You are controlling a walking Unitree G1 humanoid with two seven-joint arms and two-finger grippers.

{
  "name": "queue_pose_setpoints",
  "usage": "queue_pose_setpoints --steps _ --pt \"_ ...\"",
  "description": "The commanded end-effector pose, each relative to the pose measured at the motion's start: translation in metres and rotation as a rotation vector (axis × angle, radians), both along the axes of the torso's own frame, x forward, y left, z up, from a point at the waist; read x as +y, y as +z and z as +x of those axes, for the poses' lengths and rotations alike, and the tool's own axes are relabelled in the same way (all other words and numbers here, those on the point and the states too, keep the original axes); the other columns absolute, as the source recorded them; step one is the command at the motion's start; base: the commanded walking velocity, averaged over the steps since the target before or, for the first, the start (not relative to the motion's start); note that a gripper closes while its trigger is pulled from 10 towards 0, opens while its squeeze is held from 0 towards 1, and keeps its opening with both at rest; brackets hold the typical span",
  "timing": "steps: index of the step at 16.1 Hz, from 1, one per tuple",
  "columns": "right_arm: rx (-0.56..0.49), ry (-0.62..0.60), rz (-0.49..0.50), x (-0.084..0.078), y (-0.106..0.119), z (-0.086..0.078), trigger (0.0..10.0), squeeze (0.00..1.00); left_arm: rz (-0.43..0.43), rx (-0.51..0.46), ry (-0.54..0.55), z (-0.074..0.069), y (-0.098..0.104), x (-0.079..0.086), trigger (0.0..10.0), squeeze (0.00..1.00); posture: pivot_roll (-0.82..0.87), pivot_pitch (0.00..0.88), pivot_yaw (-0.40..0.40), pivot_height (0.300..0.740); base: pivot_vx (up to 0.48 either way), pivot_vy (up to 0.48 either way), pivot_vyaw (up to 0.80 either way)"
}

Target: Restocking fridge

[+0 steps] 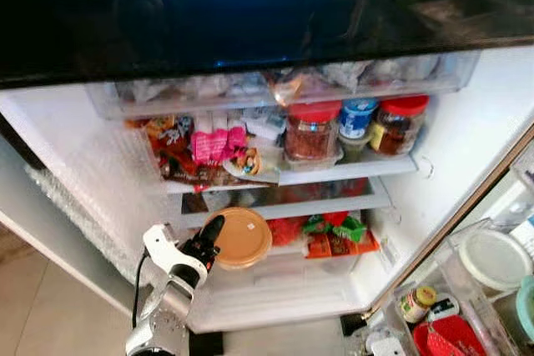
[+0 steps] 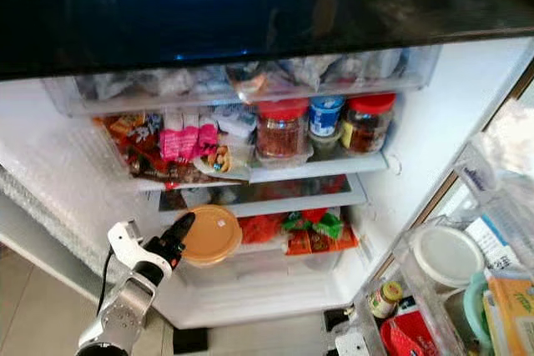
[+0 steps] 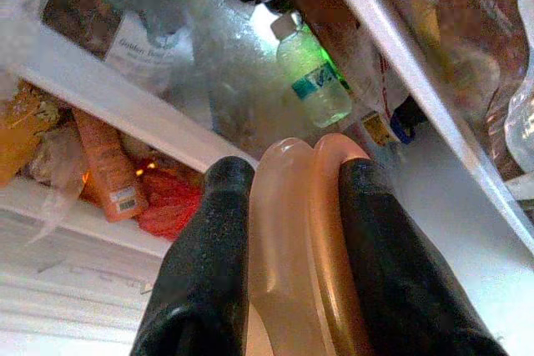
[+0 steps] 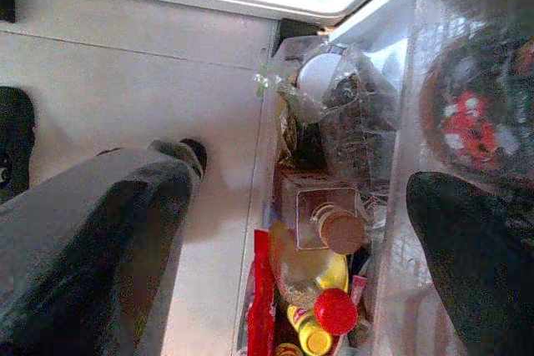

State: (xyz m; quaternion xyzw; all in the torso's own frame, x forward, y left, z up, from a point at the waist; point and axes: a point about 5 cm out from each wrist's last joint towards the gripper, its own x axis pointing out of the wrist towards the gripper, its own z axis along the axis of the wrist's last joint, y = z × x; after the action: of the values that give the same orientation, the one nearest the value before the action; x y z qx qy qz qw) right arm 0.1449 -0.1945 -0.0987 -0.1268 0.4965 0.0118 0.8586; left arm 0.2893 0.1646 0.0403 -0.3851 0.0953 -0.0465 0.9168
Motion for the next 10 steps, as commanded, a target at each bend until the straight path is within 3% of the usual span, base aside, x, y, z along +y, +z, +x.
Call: queue_pose_setpoints --steps 1,10 --pt "0.021 -0.01 0.011 0.002 -0.003 -0.006 10.0 0.0 -0.005 -0.001 0.003 0.001 0.0 0.0 10.0 0.0 -0.01 0.049 0.008 0.672 0.0 0.0 0.0" --pt "-0.012 -0.015 0.035 0.006 -0.001 -0.001 10.0 0.0 -0.016 -0.04 0.002 0.015 0.012 -0.002 10.0 0.0 -0.01 0.063 0.005 0.658 0.0 0.0 0.0"
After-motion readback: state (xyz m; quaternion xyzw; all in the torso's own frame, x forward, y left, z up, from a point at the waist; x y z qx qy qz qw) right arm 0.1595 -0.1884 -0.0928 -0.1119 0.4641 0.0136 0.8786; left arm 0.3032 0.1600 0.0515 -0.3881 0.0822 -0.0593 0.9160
